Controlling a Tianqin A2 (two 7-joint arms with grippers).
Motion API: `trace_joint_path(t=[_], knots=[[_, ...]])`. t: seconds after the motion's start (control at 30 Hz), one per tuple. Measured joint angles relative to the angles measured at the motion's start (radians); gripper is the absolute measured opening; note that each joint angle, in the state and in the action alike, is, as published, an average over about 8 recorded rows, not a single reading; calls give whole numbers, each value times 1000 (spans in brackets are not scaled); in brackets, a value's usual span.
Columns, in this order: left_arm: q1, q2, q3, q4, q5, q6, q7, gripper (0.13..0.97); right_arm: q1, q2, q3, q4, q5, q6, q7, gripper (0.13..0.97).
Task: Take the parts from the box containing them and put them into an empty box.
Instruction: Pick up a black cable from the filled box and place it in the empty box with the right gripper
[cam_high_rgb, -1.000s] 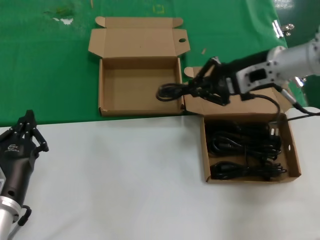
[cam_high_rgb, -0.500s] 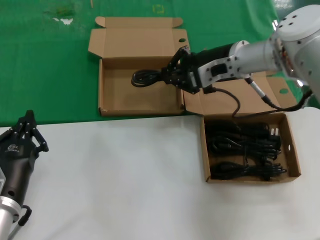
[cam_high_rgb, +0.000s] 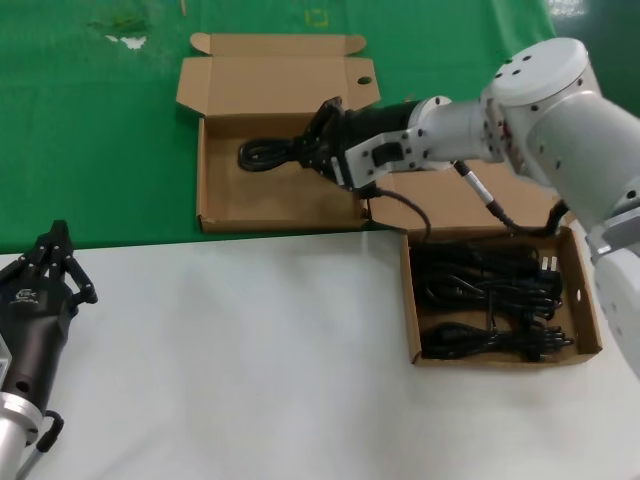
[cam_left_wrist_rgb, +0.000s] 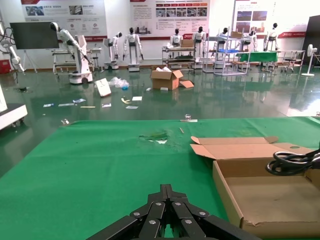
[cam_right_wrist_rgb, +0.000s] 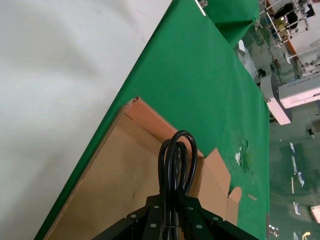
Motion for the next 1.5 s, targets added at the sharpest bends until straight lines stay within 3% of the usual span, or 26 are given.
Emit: trace_joint_path(t=[0.3, 1.0, 1.3, 1.5], knots=[[0, 0, 0, 0, 0, 0, 0, 140, -27, -35, -40, 13, 41, 59, -15, 170], [0, 0, 0, 0, 0, 0, 0, 140, -92, -42, -436, 61, 425, 168, -12, 170], [0, 0, 0, 0, 0, 0, 0, 140, -100, -42, -571, 75, 555, 191, -18, 193], [0, 0, 0, 0, 0, 0, 0, 140, -103, -42, -643, 83, 630, 201, -27, 258]])
